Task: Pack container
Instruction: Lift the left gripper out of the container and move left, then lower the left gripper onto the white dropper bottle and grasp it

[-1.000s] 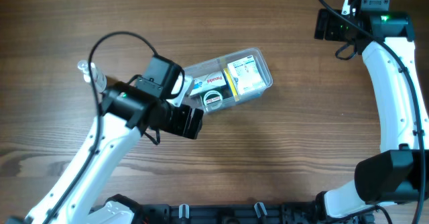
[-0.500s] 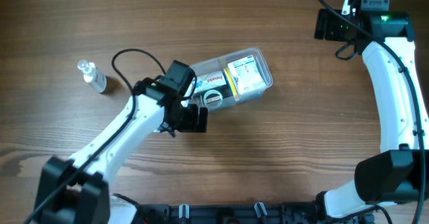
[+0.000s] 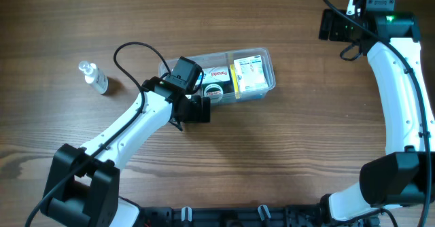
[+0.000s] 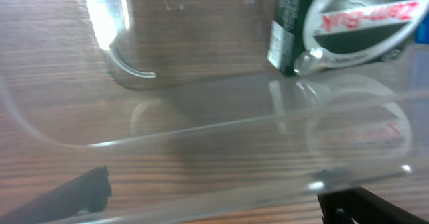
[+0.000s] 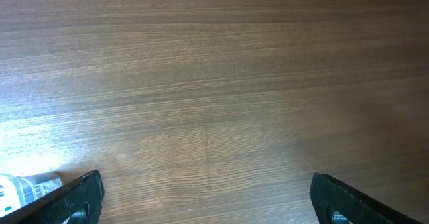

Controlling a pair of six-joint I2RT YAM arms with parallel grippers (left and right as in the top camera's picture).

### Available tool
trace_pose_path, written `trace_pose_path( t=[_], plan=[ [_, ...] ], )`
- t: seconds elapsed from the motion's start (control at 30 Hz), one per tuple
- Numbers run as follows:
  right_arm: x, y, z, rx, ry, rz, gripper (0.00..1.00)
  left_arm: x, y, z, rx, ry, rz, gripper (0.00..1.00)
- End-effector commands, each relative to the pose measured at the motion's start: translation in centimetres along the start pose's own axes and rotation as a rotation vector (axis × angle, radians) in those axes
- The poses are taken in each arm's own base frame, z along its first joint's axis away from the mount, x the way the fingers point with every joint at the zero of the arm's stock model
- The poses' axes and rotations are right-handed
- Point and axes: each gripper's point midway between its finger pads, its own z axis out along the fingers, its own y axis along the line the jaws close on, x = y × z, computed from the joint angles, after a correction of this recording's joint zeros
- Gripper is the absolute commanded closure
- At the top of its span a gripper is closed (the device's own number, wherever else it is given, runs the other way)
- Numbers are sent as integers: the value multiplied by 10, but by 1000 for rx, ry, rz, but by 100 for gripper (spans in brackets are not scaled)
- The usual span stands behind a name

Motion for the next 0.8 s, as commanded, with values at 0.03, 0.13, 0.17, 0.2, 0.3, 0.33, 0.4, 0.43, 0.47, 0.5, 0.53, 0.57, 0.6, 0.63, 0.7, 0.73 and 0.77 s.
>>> trace_pose_path(
  t=[0.03, 0.13, 0.17, 0.2, 0.3, 0.33, 0.4, 0.43, 0.47, 0.5, 0.53, 0.57, 0.6, 0.63, 0.7, 0.73, 0.77],
  plan=[
    [2, 4, 5, -13, 11, 13, 0, -22, 7, -19, -52, -99, -7, 0],
    [2, 4, 5, -13, 11, 13, 0, -38, 8, -44, -64, -184, -14, 0],
    [2, 4, 5, -13, 11, 12, 0, -46, 9, -58, -71, -232, -18, 0],
    [2, 4, 5, -13, 11, 12, 0, -51, 10, -68, -76, -263, -22, 0],
    [2, 4, 5, -13, 11, 13, 0, -67, 21, -108, -119, -410, -47, 0],
    [2, 4, 5, -13, 11, 13, 0, -70, 27, -121, -142, -457, -59, 0],
    [2, 4, 5, -13, 11, 13, 0, -74, 43, -144, -201, -542, -90, 0],
    [2, 4, 5, -13, 11, 13, 0, -75, 51, -153, -228, -573, -108, 0],
    [2, 4, 5, -13, 11, 12, 0, -74, 62, -163, -254, -599, -130, 0],
    [2, 4, 5, -13, 11, 13, 0, -74, 72, -171, -270, -613, -140, 0],
    [2, 4, 5, -13, 11, 13, 0, -73, 80, -175, -279, -620, -158, 0],
    [2, 4, 5, -13, 11, 12, 0, -73, 88, -178, -287, -624, -179, 0],
    [2, 4, 5, -13, 11, 12, 0, -73, 99, -181, -301, -627, -211, 0],
    [2, 4, 5, -13, 11, 13, 0, -74, 110, -182, -316, -628, -243, 0],
    [2, 4, 5, -13, 11, 13, 0, -75, 135, -184, -351, -627, -313, 0],
    [2, 4, 5, -13, 11, 12, 0, -76, 148, -184, -369, -626, -348, 0],
    [2, 4, 5, -13, 11, 13, 0, -77, 160, -185, -386, -624, -383, 0]
  ],
)
